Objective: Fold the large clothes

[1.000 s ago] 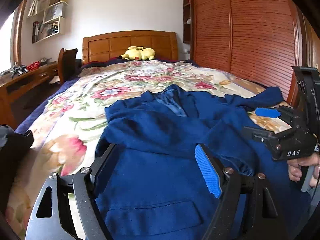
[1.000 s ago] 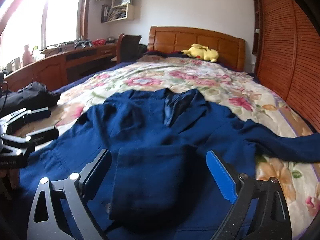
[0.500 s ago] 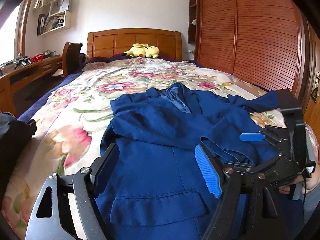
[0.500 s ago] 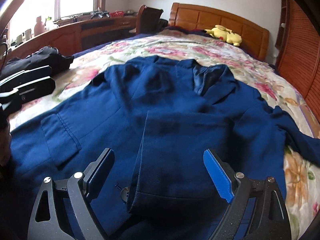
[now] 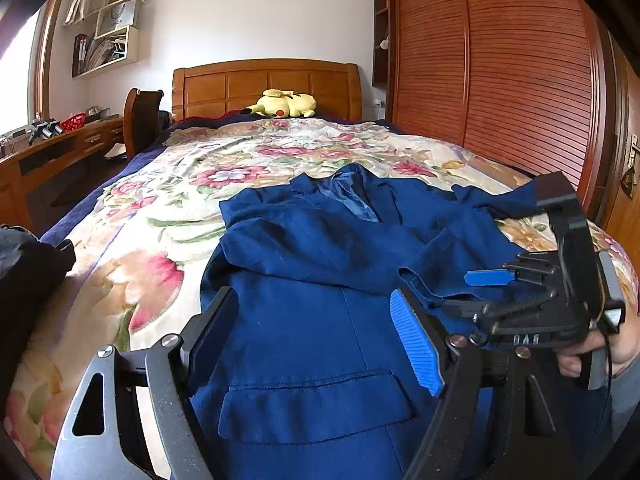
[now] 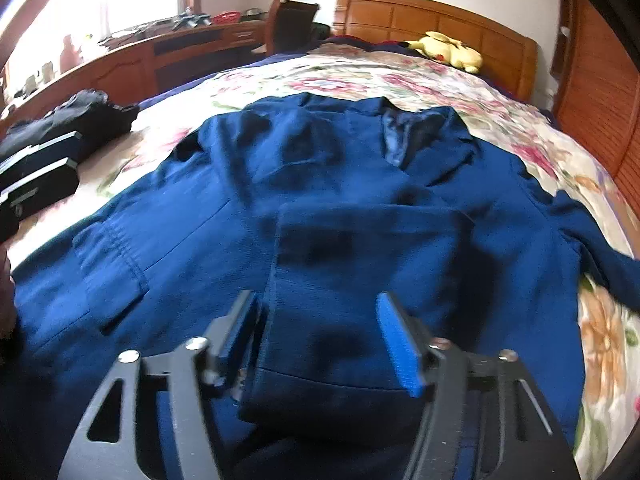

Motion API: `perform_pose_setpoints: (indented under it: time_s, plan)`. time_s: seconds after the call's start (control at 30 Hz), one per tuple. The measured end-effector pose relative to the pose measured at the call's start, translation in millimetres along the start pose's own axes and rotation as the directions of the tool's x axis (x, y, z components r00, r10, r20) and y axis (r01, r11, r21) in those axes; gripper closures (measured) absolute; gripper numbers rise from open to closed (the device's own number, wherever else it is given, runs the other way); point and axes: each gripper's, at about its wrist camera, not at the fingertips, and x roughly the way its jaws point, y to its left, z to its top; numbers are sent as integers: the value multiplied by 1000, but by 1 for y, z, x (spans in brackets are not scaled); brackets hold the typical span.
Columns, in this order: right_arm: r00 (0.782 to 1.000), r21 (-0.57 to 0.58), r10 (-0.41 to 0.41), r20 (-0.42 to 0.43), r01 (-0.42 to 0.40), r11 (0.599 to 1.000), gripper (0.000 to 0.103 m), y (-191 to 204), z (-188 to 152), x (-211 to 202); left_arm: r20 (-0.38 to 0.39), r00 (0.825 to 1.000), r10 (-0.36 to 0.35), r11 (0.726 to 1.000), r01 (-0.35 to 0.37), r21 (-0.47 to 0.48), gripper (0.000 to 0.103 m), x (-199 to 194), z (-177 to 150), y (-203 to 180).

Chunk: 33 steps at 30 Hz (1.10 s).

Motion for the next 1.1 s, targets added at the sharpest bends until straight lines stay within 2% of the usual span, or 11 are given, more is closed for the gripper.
perform_pose_setpoints:
  time_s: [0.03, 0.1, 0.17, 0.2, 0.43, 0.53, 0.6, 0.67, 0.93, 1.1]
  plan:
    - [1000, 12, 6, 4, -6, 1000, 54, -2, 0, -2, -1, 1000, -3, 1000, 3, -1, 24, 0, -1, 0]
    - [1000, 22, 21, 14, -21, 1000, 75, -4, 0, -5, 0, 1000, -7, 1000, 7, -4, 24, -1, -2, 1]
    - [999, 28, 19, 35, -20, 999, 86, -5, -1, -11, -2, 1000, -10, 1000, 10, -6, 24, -1, -2, 2]
    - [999, 22, 15, 41, -16, 1000, 89, -4, -1, -14, -2, 1000, -11, 1000, 11, -6, 24, -1, -3, 2]
    - [990, 66, -58, 132, 49, 997, 90, -17, -13, -43, -4, 1000, -1, 1000, 1, 24, 24, 0, -3, -4]
    - [979, 112, -99, 178, 80, 990, 91, -27, -22, -61, -1, 1000, -1, 999, 1, 37, 24, -1, -3, -7]
    - [969, 147, -144, 203, 115, 982, 97, -35, -28, -72, 0, 1000, -1, 999, 1, 39, 24, -1, -3, -7]
    - [959, 185, -182, 218, 143, 972, 97, -44, -36, -82, 1, 1000, -2, 999, 2, 39, 24, -1, -3, -7]
    - [945, 269, -255, 204, 196, 943, 98, -58, -61, -97, 2, 1000, -2, 999, 2, 40, 24, -1, -3, -8]
    - [947, 273, -239, 215, 177, 946, 98, -47, -66, -104, 0, 1000, -7, 999, 7, 39, 24, -1, -3, -9]
